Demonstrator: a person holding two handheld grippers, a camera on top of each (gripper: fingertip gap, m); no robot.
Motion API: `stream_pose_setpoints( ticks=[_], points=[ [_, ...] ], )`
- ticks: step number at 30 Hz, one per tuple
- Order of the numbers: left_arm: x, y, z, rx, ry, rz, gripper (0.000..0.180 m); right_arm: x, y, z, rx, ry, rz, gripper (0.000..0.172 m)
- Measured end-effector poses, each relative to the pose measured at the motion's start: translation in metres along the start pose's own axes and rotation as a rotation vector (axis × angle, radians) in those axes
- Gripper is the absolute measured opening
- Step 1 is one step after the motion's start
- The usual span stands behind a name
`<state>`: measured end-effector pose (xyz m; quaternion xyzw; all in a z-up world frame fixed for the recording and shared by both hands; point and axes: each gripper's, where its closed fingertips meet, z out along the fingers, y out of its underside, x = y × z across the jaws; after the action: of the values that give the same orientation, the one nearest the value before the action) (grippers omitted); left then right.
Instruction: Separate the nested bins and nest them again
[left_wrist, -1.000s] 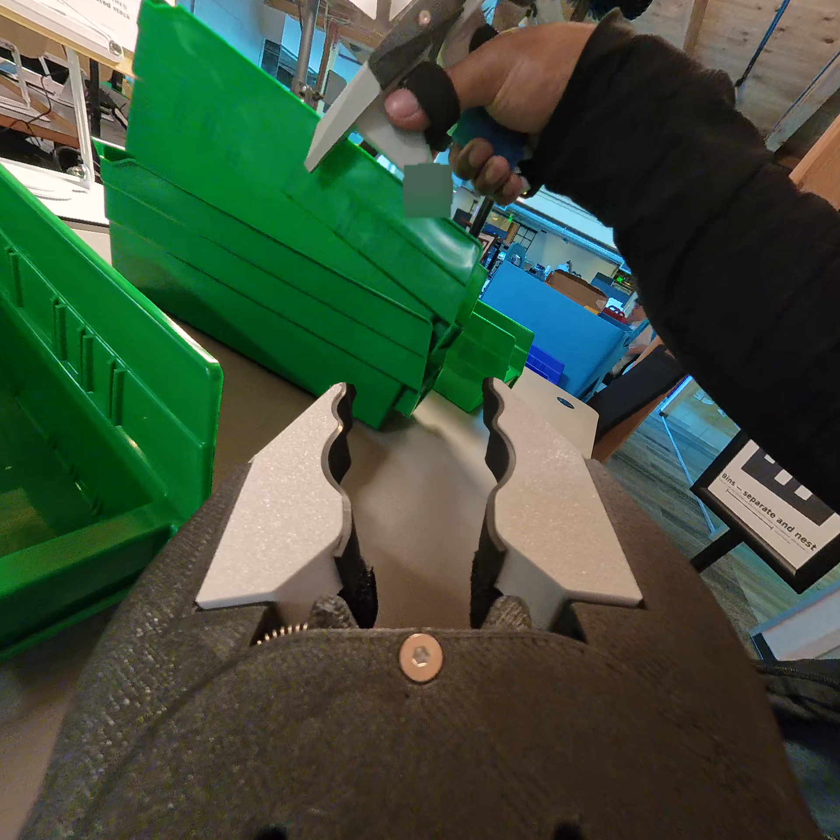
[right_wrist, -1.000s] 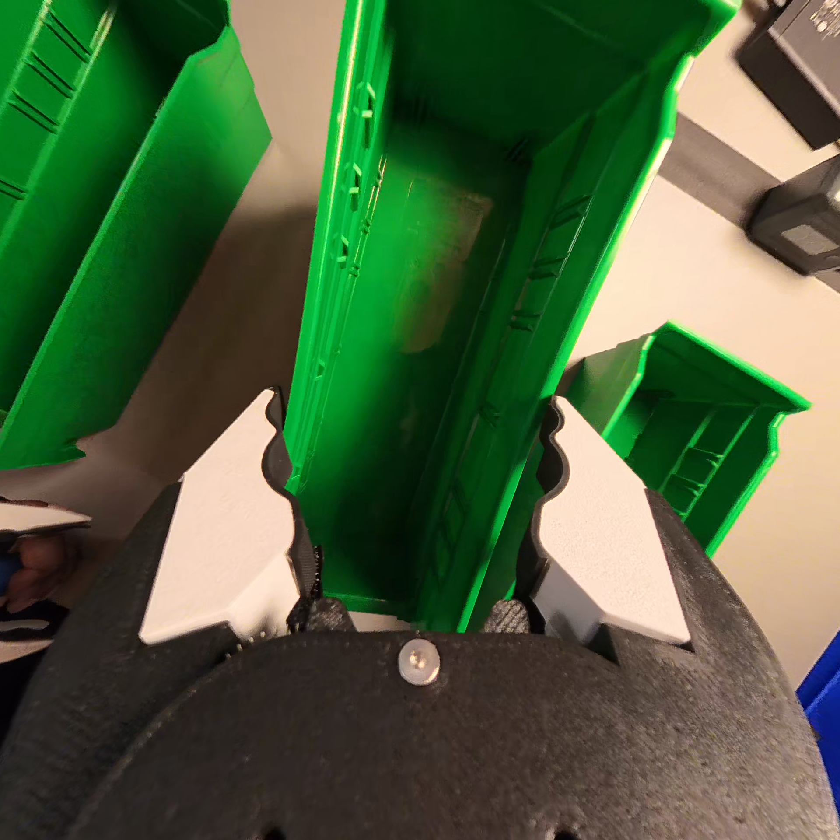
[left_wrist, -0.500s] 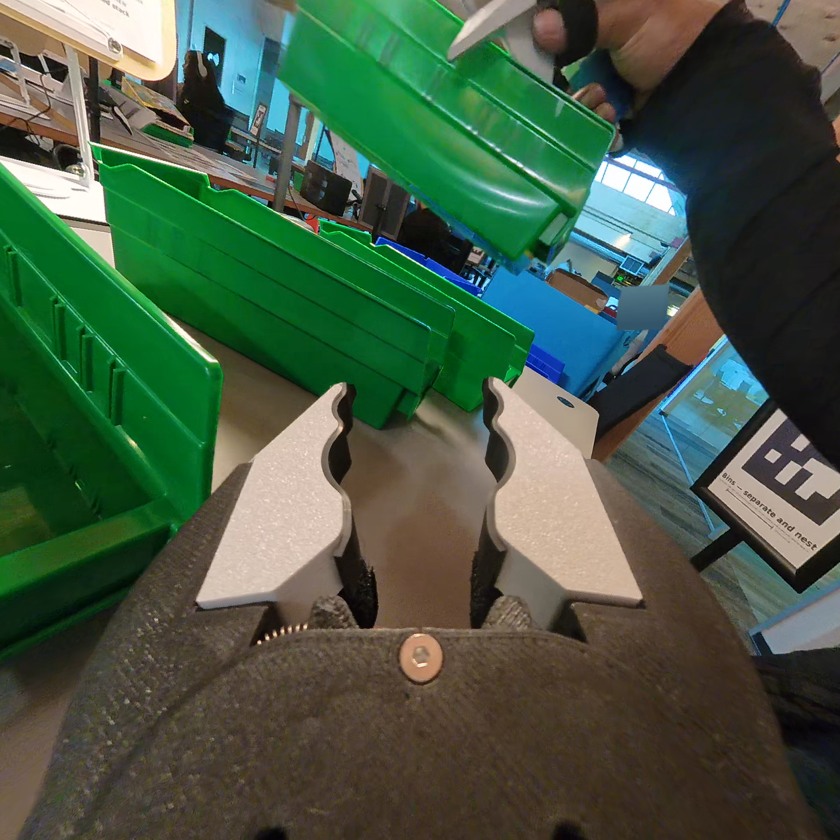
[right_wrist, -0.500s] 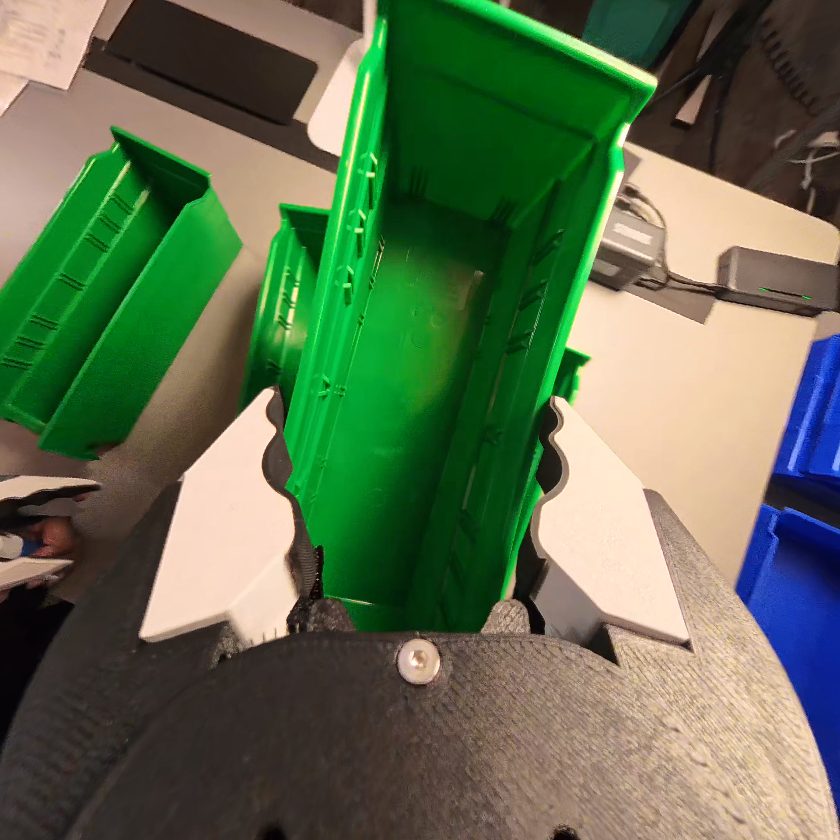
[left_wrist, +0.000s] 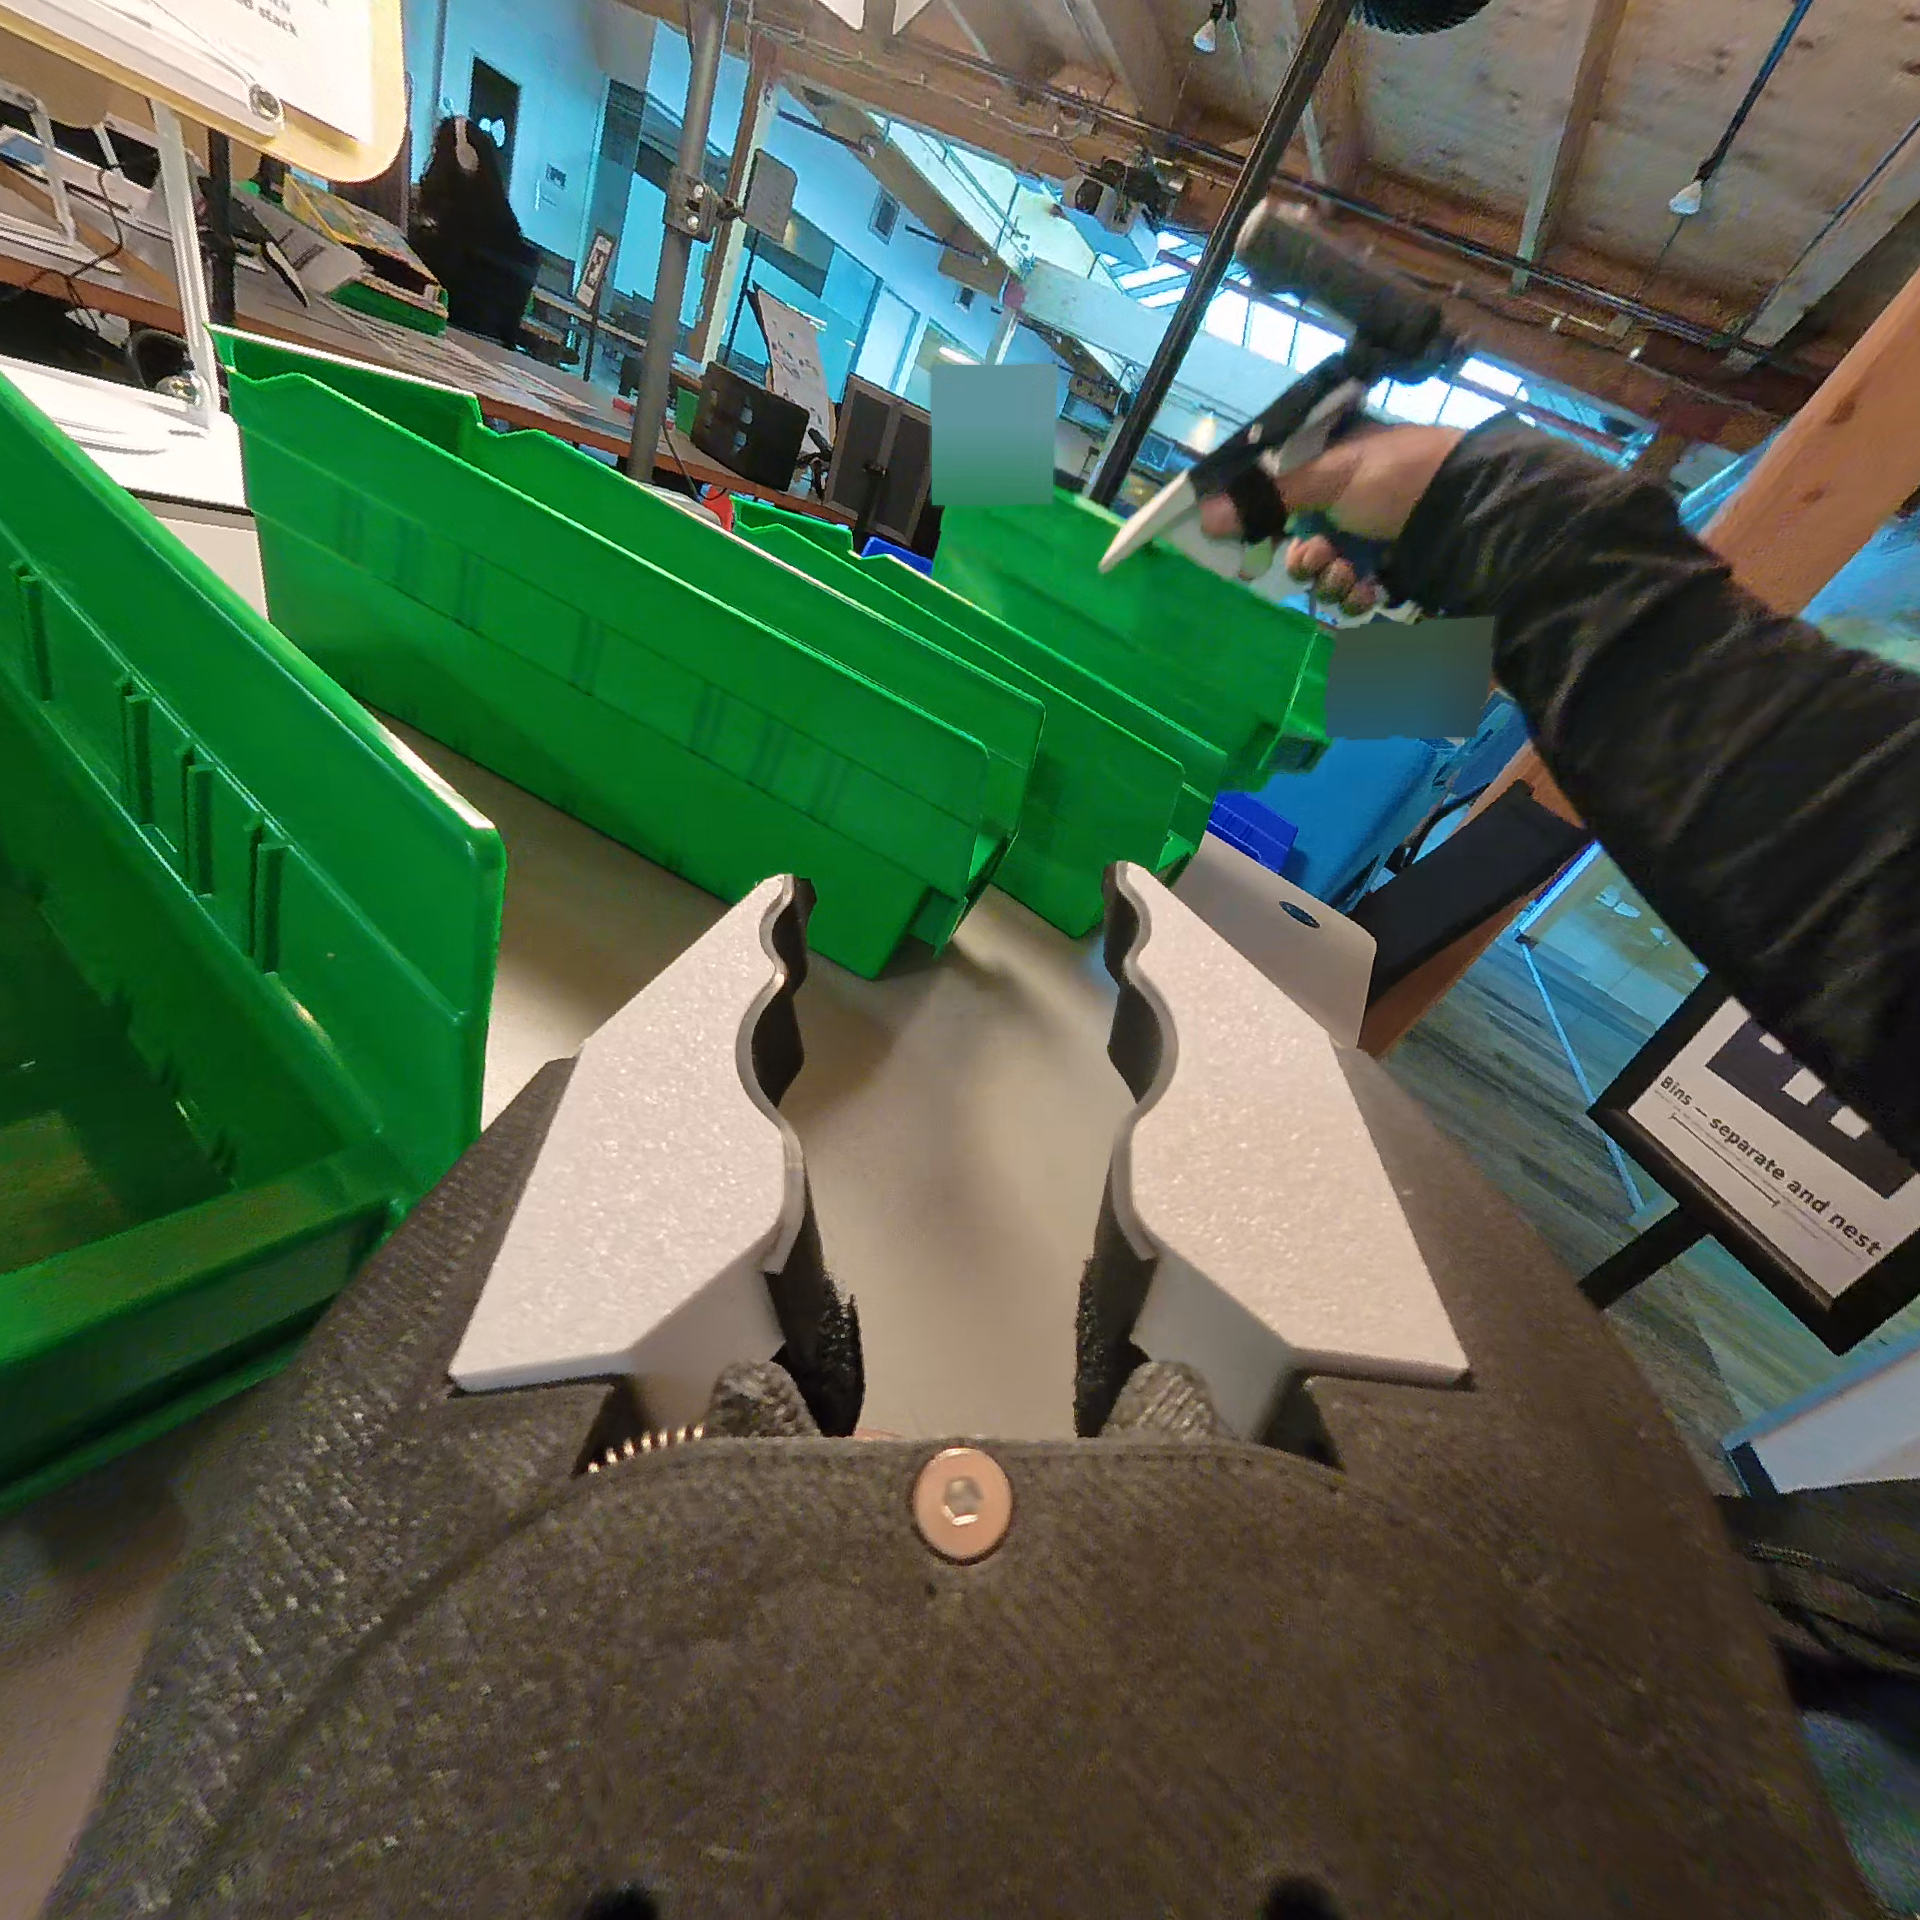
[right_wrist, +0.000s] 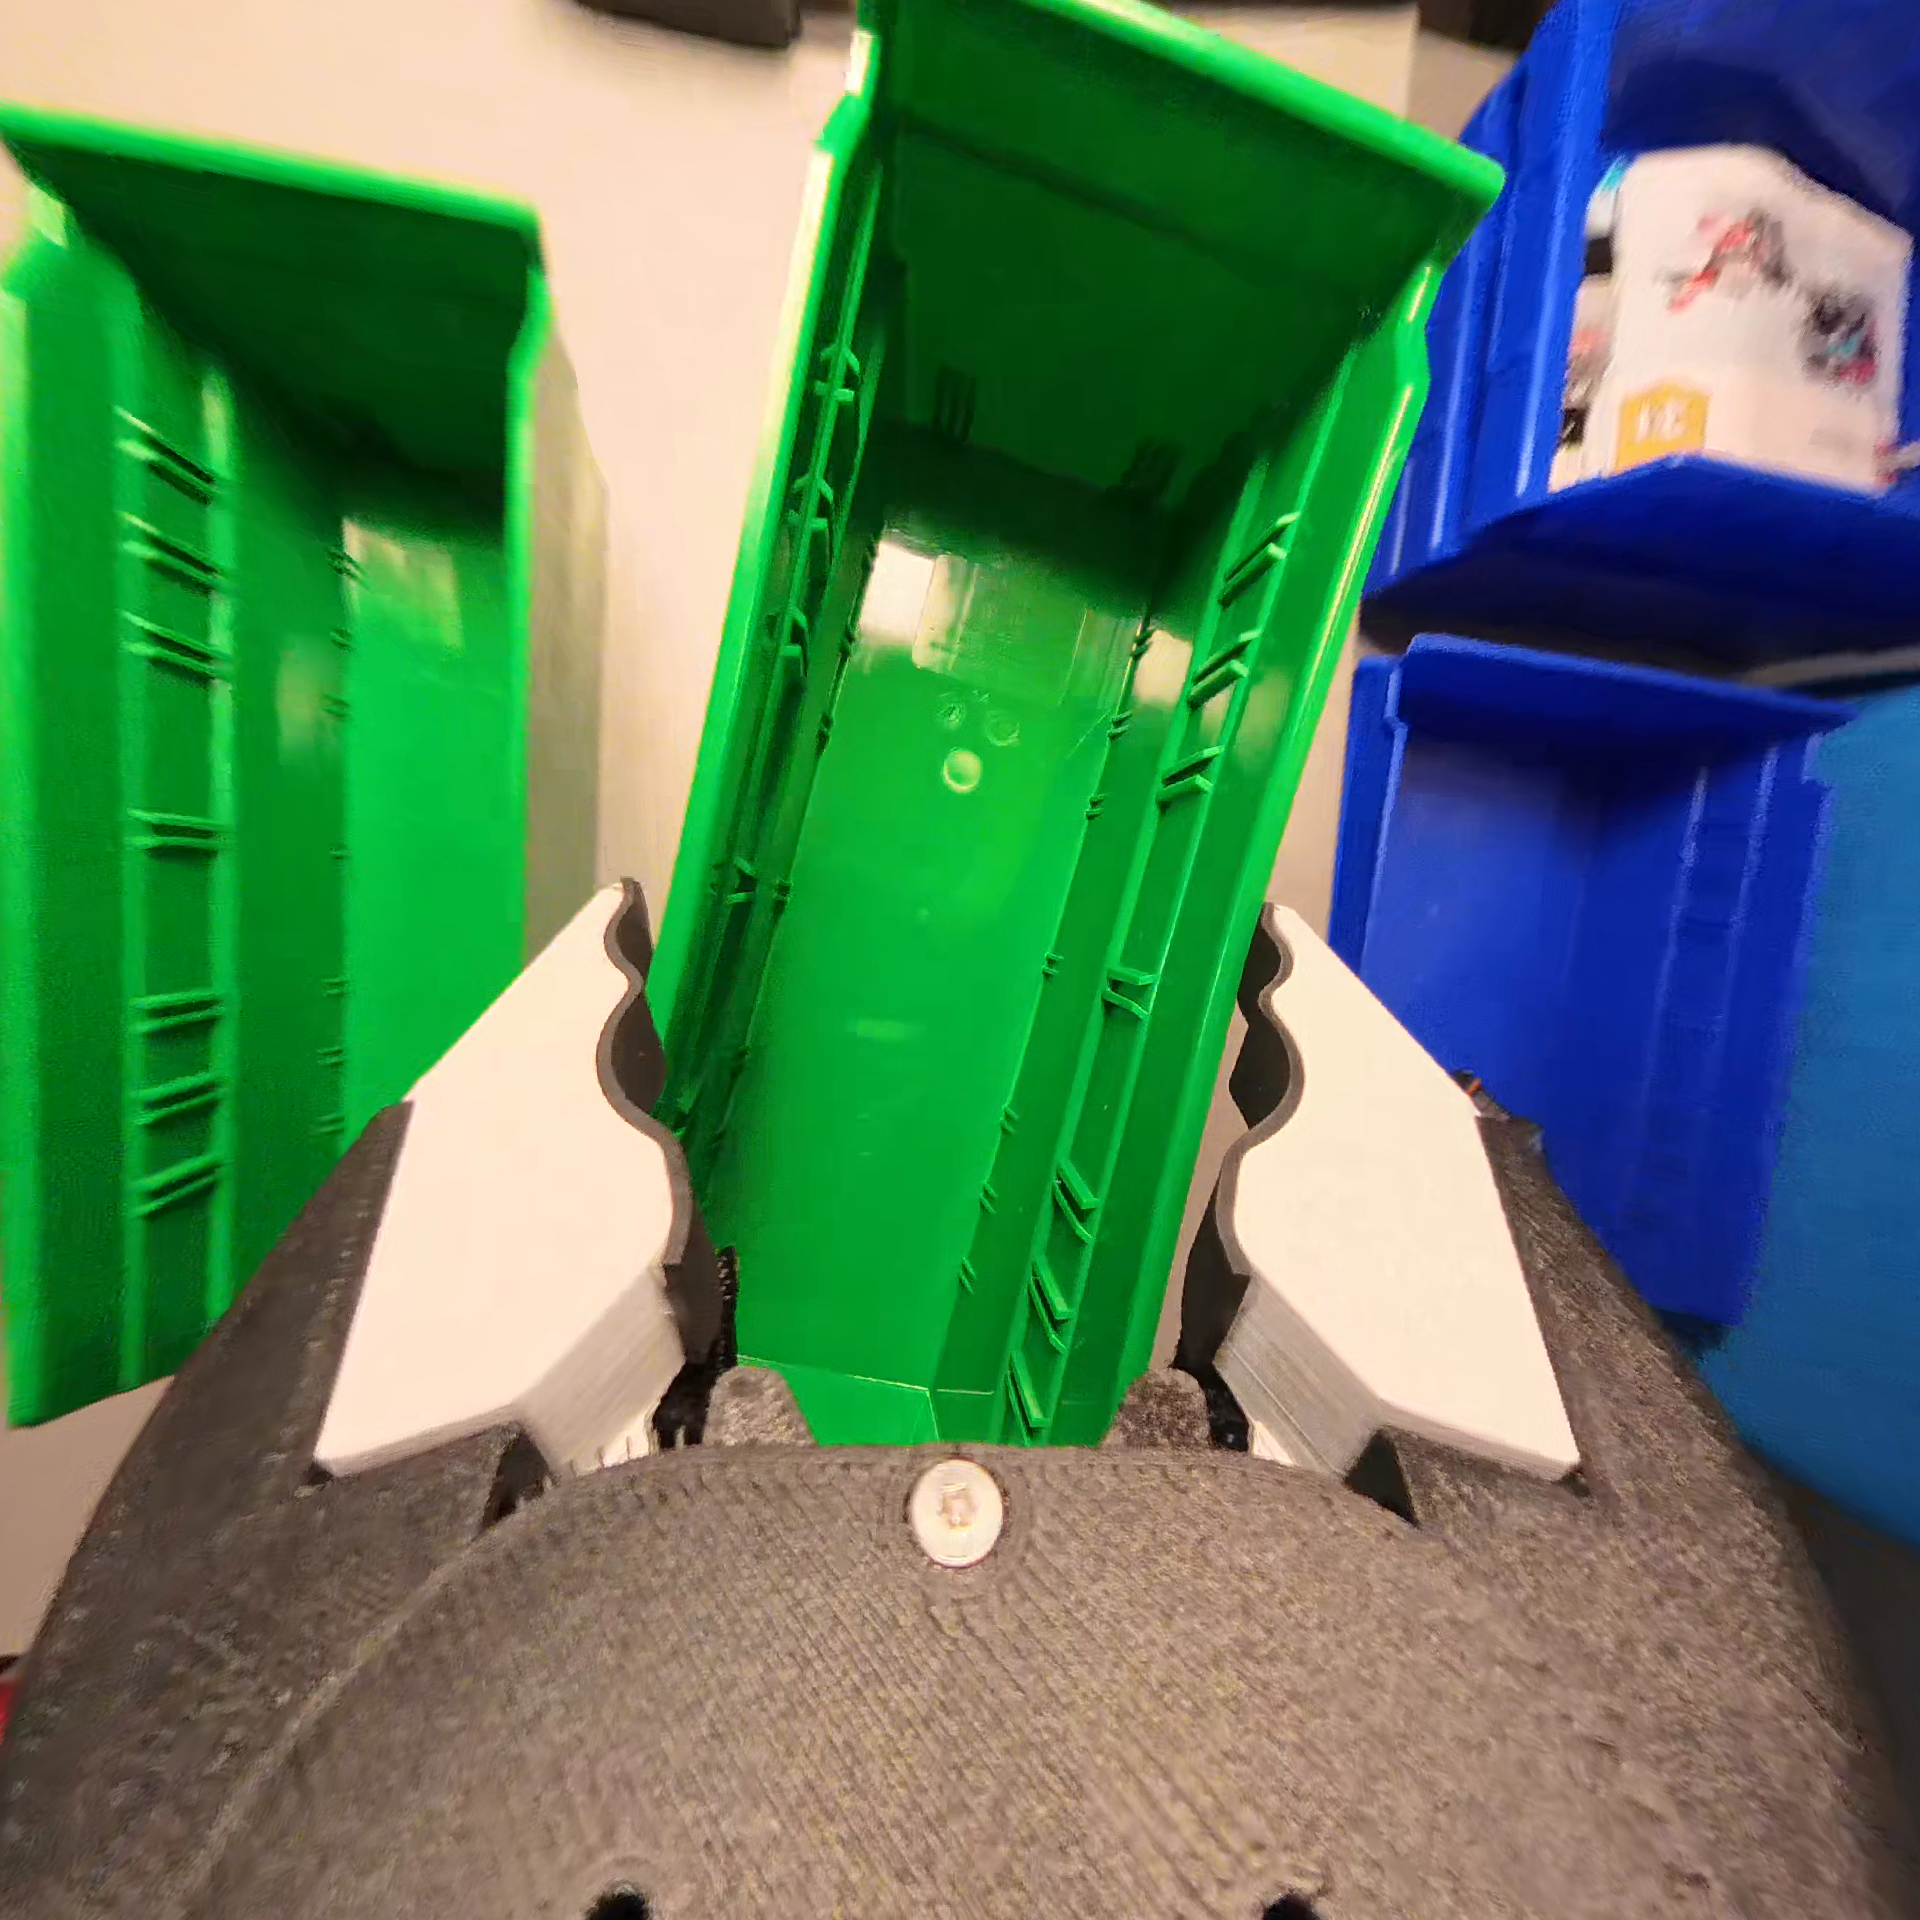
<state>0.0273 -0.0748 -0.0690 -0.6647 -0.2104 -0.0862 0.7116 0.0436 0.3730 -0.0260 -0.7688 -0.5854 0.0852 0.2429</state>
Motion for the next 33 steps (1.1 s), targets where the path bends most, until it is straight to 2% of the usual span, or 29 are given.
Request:
stream_pose_setpoints(
  ticks=[5, 8, 11, 14, 20, 22, 26, 30, 33],
  points=[
    [-0.001, 0.000, 0.000, 0.003, -0.004, 0.000, 0.056, -0.009, 0.042, 0.056, -0.085, -0.037, -0.002, 0.116],
    [-0.001, -0.001, -0.001, 0.006, -0.007, -0.001, 0.056, -0.014, 0.040, 0.062, -0.027, -0.027, 0.000, 0.118],
    [-0.001, -0.001, 0.000, 0.004, -0.009, 0.002, 0.056, -0.021, 0.041, 0.061, -0.014, -0.038, -0.015, 0.122],
    [0.000, -0.001, -0.001, 0.006, -0.011, 0.009, 0.056, -0.020, 0.036, 0.053, 0.037, -0.025, -0.020, 0.120],
    [0.002, 0.001, 0.000, -0.006, -0.012, 0.019, 0.057, -0.024, 0.018, 0.002, 0.228, -0.082, 0.014, 0.118],
    [0.001, 0.003, 0.002, -0.020, -0.018, 0.023, 0.057, -0.049, 0.014, -0.019, 0.299, -0.170, -0.004, 0.115],
    [0.000, 0.009, 0.006, -0.061, -0.028, 0.026, 0.057, -0.135, 0.016, -0.045, 0.350, -0.357, -0.149, 0.104],
    [0.000, 0.009, 0.005, -0.055, -0.042, 0.043, 0.057, -0.214, 0.018, -0.039, 0.305, -0.442, -0.305, 0.092],
    [0.002, 0.006, 0.003, -0.034, -0.037, 0.040, 0.057, -0.248, 0.017, -0.020, 0.245, -0.421, -0.372, 0.087]
  ],
)
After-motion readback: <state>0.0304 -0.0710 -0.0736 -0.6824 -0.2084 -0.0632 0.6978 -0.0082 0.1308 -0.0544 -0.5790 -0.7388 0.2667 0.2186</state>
